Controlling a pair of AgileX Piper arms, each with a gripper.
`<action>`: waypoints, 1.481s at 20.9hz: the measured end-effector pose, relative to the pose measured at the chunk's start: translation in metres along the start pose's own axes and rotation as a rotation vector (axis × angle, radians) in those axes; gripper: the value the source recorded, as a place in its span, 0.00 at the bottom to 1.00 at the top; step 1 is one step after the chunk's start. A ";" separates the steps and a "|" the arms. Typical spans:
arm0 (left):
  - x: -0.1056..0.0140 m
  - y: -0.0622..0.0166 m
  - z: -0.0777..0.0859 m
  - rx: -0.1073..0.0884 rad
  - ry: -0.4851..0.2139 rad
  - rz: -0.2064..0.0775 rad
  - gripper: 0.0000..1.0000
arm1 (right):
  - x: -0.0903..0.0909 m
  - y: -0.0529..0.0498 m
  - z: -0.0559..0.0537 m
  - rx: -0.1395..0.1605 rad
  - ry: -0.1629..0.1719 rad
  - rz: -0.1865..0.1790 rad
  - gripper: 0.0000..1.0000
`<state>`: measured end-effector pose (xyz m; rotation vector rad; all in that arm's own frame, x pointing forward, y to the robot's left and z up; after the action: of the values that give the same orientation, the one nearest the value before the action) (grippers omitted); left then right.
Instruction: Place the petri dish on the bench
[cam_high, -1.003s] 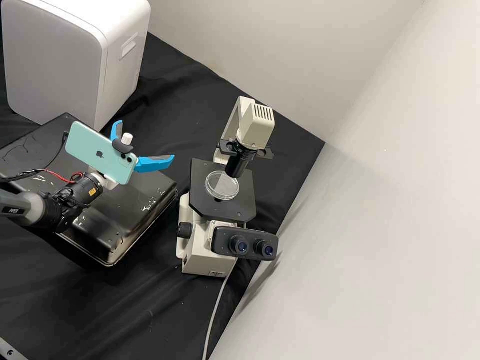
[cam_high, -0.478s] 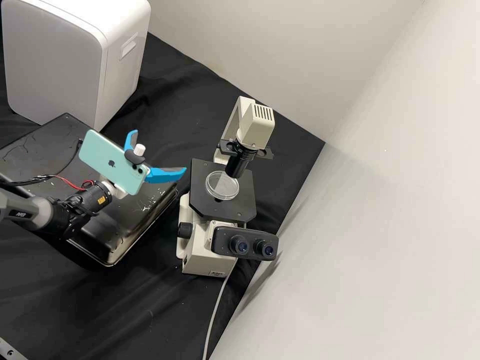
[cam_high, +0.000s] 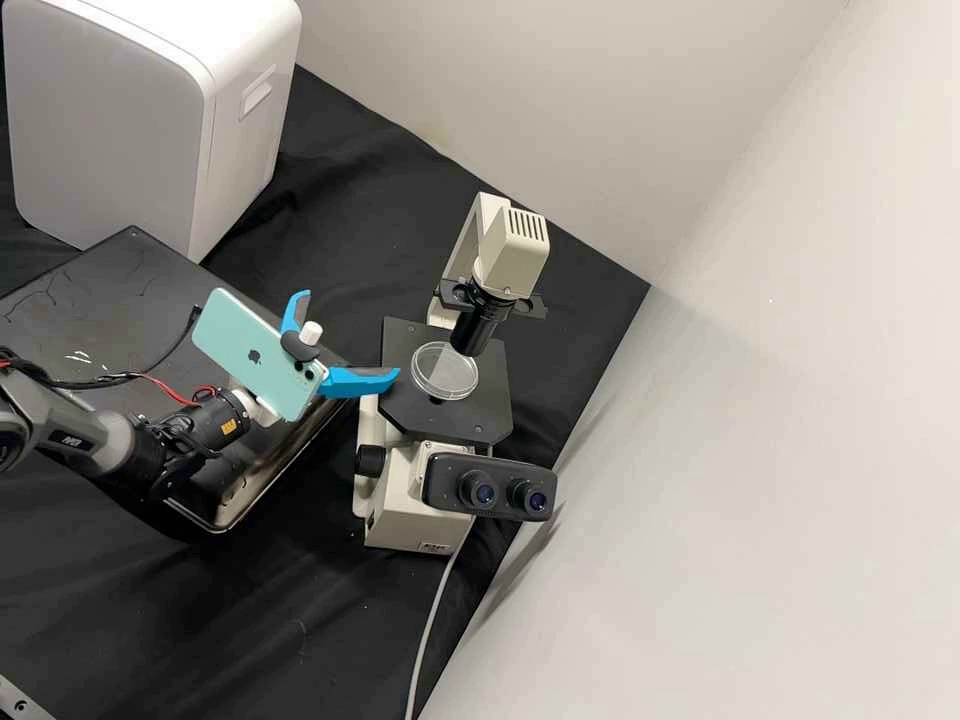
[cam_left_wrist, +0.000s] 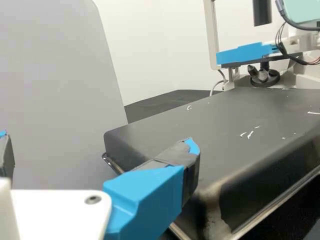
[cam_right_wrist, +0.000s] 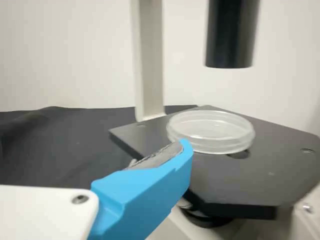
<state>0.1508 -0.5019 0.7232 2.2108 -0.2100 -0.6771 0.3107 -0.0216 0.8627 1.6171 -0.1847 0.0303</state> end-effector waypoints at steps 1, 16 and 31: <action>0.000 0.0000 0.000 0.000 0.000 0.000 1.00 | 0.001 0.002 0.003 -0.001 -0.005 0.006 1.00; 0.000 0.0000 0.000 0.000 0.000 0.000 1.00 | 0.011 0.023 0.031 -0.003 -0.065 0.081 1.00; 0.000 -0.0010 0.000 0.001 0.000 -0.006 1.00 | 0.040 0.035 0.051 0.005 -0.108 0.131 1.00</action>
<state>0.1511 -0.5012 0.7223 2.2130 -0.2037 -0.6798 0.3402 -0.0782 0.8993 1.6104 -0.3743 0.0441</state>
